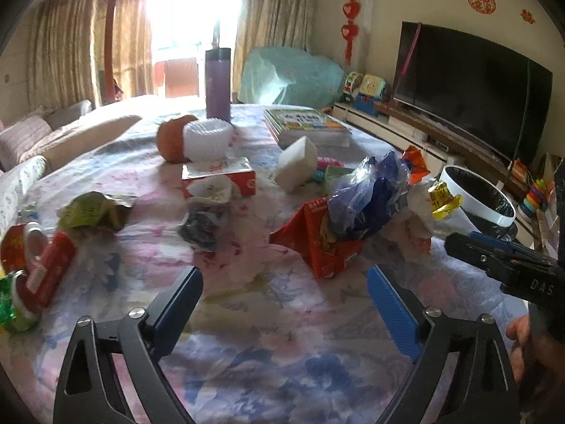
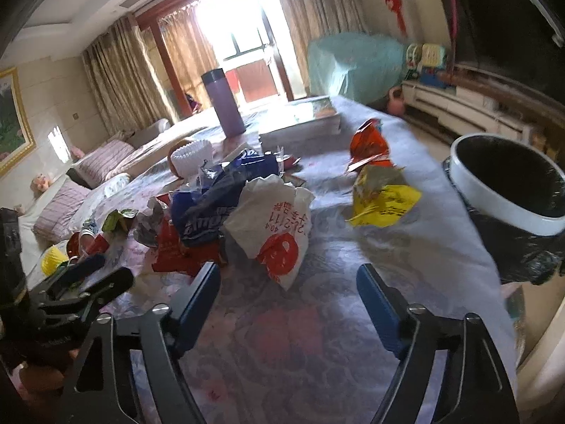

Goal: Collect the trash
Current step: 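Grasp the red chip bag with the left gripper while the right gripper grasps the white paper bag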

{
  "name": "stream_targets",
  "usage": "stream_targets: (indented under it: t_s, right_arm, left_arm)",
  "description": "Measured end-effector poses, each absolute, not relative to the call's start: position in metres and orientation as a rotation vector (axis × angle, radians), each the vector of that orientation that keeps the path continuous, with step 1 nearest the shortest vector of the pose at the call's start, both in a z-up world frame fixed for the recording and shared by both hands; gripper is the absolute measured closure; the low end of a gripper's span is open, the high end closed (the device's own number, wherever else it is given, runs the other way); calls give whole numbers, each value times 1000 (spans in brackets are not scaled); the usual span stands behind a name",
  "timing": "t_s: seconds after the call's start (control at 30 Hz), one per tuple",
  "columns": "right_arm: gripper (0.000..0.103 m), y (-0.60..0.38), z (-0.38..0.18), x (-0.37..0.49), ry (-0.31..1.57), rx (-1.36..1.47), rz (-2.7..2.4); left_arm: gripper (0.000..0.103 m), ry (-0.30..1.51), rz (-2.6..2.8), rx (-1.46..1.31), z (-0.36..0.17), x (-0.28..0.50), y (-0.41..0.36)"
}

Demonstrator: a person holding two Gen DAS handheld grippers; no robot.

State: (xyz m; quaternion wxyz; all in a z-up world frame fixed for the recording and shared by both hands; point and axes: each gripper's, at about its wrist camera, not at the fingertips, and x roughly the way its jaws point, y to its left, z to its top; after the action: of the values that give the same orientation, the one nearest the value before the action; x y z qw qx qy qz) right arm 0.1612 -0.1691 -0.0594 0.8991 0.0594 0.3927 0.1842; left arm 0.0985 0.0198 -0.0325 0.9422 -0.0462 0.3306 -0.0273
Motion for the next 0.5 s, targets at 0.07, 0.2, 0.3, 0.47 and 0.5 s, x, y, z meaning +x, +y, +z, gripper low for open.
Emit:
stream_targets:
  t_s: [0.07,0.2,0.3,0.47,0.5]
  right_arm:
    - [28,-166,-62,168,828,120,395]
    - [36,-159,-67,181,854,112,410]
    - [48,-155,-72,190,875,108,422]
    - [71,-151,-76,199,894,76,431]
    - [71,-150,-74,198,891,70,435]
  left_arm:
    - [14,691,-62,-96,-35,110,18]
    - [22,726,-74,-105,-42,132,15]
    - [39,751,-99,-111,-48,146,11]
    - [84,803,-148,-148,-54,163,14]
    - [86,791,-139,-151,-51,163,17]
